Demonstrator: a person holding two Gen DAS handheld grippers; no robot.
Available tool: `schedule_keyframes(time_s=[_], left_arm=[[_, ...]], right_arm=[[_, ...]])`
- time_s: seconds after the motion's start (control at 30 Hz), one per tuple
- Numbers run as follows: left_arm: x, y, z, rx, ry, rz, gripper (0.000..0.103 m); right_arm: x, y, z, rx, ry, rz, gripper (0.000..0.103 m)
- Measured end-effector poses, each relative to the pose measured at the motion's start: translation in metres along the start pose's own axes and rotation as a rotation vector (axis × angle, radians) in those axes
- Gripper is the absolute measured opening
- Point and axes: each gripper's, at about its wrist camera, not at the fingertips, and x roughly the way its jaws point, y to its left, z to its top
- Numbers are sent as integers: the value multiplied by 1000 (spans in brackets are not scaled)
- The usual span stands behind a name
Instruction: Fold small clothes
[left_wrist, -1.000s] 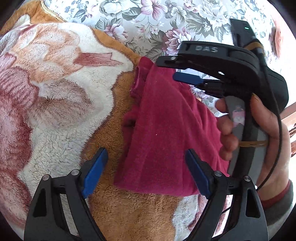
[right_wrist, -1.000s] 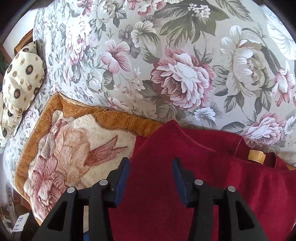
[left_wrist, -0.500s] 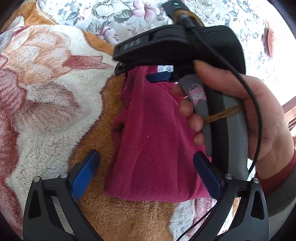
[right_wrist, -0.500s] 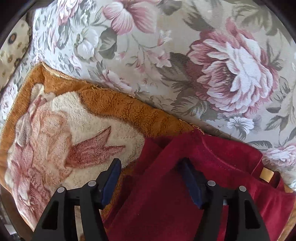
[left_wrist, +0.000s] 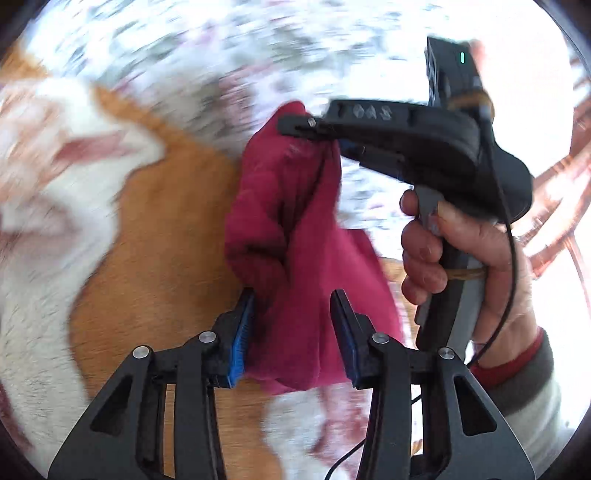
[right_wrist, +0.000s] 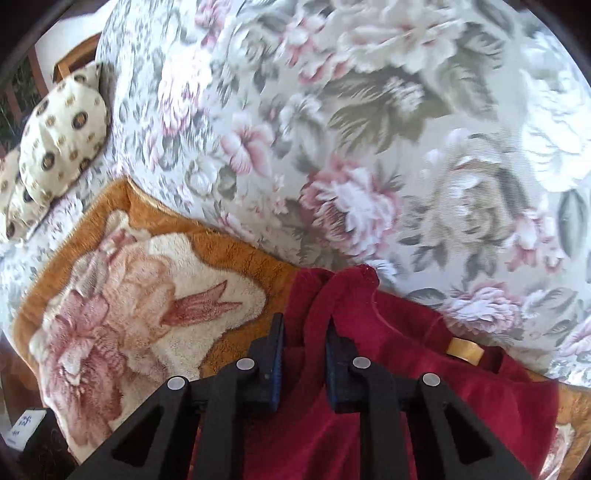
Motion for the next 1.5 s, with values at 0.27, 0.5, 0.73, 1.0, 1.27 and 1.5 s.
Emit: schedule_keyframes(time_s=[0.27, 0.5, 0.73, 1.0, 1.27, 1.5], left_arm=[[54, -102, -22, 233, 114, -165, 40], [111, -118, -53, 363, 330, -129, 40], [72, -131, -43, 432, 260, -257, 42], [61, -104, -22, 311, 224, -139, 43], [49, -88, -24, 316, 181, -87, 43], [73, -95, -38, 385, 242, -26, 43]], right_arm=[[-105, -112, -60, 197, -124, -16, 16], [-66, -216, -142, 555, -77, 63, 23], [-92, -222, -184, 713, -203, 265, 59], [-66, -197, -187, 715, -148, 221, 64], [-104, -181, -164, 489, -207, 34, 18], [-92, -202, -169, 420, -88, -158, 19]])
